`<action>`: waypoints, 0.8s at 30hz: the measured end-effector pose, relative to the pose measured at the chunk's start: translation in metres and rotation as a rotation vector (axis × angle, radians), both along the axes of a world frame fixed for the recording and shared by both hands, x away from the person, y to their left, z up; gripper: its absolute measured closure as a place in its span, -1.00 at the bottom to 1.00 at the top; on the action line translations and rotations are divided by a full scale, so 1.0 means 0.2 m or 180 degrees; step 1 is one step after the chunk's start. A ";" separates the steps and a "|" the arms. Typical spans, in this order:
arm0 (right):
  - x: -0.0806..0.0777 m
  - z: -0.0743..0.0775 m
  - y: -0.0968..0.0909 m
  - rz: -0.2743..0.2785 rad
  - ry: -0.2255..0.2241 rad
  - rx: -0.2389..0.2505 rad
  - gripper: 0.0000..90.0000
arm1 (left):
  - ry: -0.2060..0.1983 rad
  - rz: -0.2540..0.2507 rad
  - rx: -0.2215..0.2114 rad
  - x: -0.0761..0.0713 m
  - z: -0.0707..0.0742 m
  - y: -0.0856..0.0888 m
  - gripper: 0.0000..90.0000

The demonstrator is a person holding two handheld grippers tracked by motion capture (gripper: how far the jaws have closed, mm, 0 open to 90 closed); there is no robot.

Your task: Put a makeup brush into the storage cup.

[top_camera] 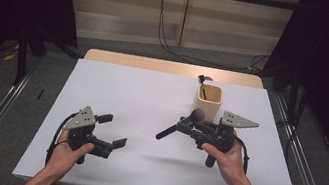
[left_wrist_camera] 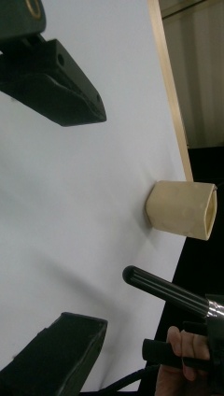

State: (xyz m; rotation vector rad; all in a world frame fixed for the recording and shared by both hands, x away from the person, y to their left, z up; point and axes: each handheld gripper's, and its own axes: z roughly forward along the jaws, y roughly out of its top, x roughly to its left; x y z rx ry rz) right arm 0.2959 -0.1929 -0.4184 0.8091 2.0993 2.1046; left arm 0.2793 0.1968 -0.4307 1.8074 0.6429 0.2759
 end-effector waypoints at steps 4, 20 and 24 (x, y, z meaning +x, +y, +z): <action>0.00 0.01 -0.02 -0.0024 -0.0003 -0.0015 0.59 | 0.0004 0.0180 -0.0027 -0.03 0.00 0.03 -0.93; 0.01 0.02 -0.11 -0.0168 0.0081 -0.0154 0.59 | -0.0057 0.0532 -0.0048 -0.09 -0.06 0.22 -0.93; 0.01 0.02 -0.13 -0.0220 0.0077 -0.0170 0.59 | -0.0072 0.0639 -0.0068 -0.10 -0.07 0.26 -0.93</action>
